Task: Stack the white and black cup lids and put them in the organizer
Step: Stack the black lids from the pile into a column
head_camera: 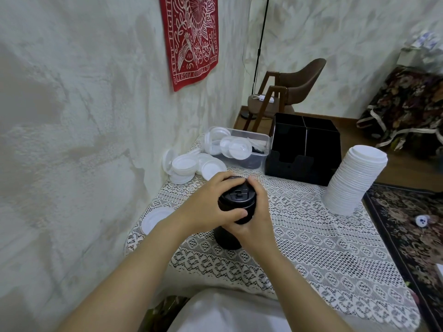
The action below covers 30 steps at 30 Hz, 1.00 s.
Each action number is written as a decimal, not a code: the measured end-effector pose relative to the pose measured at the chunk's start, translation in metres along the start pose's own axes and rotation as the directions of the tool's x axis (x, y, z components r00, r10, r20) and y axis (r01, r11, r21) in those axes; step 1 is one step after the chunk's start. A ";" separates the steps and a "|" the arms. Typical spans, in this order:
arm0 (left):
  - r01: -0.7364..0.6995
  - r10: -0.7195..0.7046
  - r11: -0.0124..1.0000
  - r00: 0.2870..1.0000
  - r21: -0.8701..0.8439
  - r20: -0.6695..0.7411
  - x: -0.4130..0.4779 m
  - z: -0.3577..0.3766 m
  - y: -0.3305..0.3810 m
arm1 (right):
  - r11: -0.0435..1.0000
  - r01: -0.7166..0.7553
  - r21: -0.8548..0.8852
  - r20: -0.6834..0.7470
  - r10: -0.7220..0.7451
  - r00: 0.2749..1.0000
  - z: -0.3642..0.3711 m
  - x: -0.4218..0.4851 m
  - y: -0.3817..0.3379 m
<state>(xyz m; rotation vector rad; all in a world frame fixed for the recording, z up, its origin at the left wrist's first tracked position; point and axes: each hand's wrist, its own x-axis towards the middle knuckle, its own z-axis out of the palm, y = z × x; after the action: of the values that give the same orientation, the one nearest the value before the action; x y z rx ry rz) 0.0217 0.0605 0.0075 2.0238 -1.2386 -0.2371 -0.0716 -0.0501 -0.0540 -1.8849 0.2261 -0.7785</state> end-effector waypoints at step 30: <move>0.254 -0.282 0.946 0.951 -0.203 -0.125 -0.032 0.077 -0.055 | 0.997 -0.070 -0.007 -0.005 0.070 0.998 0.005 0.001 0.003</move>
<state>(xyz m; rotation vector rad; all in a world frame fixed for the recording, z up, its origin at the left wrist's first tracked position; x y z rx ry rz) 0.0044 0.0635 -0.0908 2.0032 -0.8131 -0.3088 -0.0672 -0.0484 -0.0570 -1.8720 0.2974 -0.7356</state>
